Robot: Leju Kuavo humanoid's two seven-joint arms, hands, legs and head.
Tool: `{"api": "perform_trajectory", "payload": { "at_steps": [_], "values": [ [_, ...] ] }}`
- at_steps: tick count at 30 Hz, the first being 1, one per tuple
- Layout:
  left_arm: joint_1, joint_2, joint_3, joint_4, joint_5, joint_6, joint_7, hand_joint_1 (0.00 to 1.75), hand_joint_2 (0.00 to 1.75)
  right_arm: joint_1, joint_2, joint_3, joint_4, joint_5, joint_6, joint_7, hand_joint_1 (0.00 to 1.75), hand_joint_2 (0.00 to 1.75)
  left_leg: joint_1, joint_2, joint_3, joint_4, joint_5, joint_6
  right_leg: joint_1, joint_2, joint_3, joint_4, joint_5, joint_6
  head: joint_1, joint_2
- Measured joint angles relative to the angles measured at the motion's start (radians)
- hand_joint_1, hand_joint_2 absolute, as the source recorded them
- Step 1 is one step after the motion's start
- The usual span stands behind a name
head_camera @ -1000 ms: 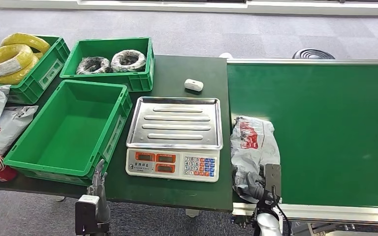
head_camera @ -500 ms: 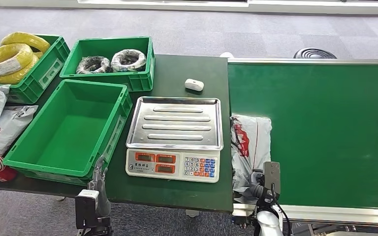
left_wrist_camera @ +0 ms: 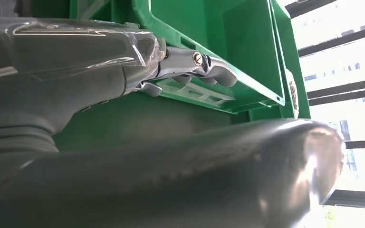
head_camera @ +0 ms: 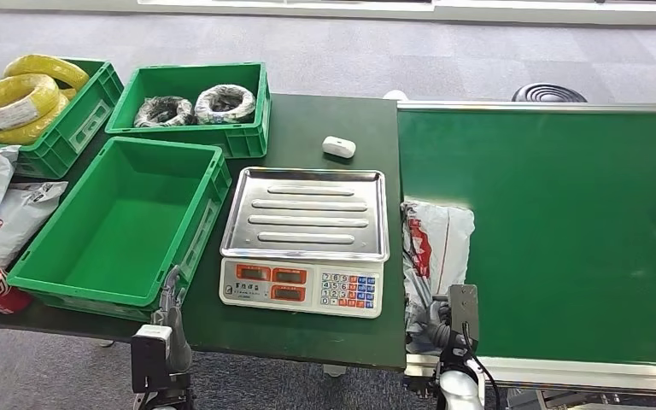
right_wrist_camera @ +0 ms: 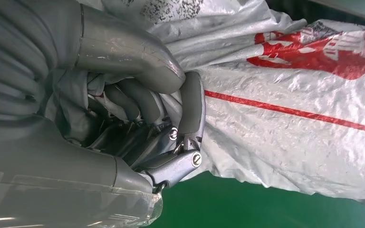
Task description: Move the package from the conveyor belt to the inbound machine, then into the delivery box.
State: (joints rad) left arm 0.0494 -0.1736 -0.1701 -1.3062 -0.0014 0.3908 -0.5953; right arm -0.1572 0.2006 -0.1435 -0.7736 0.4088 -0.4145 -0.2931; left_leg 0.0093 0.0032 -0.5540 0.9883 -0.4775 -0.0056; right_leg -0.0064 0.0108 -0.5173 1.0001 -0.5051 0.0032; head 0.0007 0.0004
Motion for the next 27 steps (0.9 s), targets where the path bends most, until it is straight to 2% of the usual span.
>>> {"api": "perform_trajectory", "payload": {
  "at_steps": [5, 9, 14, 21, 27],
  "values": [
    [-0.034, -0.028, 0.024, 0.008, -0.042, -0.033, 0.007, 0.00, 0.00, 0.053, 0.002, 0.042, -0.236, 0.056, -0.049, -0.008, 1.68, 1.75, 0.000, -0.002, -0.009, 0.001, 0.003, 0.001, 0.000, -0.001, -0.007, 0.000, 0.002, 0.001, 0.000, 0.000],
    [-0.050, -0.039, 0.023, 0.034, -0.054, -0.063, -0.007, 0.00, 0.00, 0.026, -0.021, 0.042, -0.409, 0.075, -0.088, -0.023, 1.63, 1.75, 0.000, -0.001, -0.010, 0.001, 0.003, 0.001, 0.000, -0.001, -0.009, 0.000, 0.002, 0.001, 0.000, 0.000],
    [-0.027, -0.039, 0.004, 0.051, -0.052, -0.077, -0.018, 0.00, 0.00, -0.030, -0.074, 0.008, -0.555, 0.063, -0.119, -0.066, 1.61, 1.75, 0.000, -0.002, -0.012, 0.001, 0.003, 0.001, 0.000, -0.001, -0.010, 0.000, 0.002, 0.001, 0.000, 0.000],
    [-0.018, -0.039, -0.020, 0.058, -0.051, -0.078, -0.018, 0.00, 0.00, -0.171, -0.140, -0.009, -0.594, 0.064, -0.153, -0.086, 1.58, 1.75, 0.000, -0.002, -0.012, 0.001, 0.003, 0.001, 0.000, -0.001, -0.010, 0.000, 0.002, 0.001, 0.000, 0.000],
    [-0.013, -0.039, -0.033, 0.061, -0.049, -0.078, -0.018, 0.00, 0.00, -0.315, -0.184, 0.001, -0.566, 0.084, -0.162, -0.048, 1.54, 1.75, 0.000, -0.002, -0.013, 0.001, 0.003, 0.001, 0.000, -0.001, -0.010, 0.001, 0.002, 0.001, 0.000, 0.000]
  ]
}}
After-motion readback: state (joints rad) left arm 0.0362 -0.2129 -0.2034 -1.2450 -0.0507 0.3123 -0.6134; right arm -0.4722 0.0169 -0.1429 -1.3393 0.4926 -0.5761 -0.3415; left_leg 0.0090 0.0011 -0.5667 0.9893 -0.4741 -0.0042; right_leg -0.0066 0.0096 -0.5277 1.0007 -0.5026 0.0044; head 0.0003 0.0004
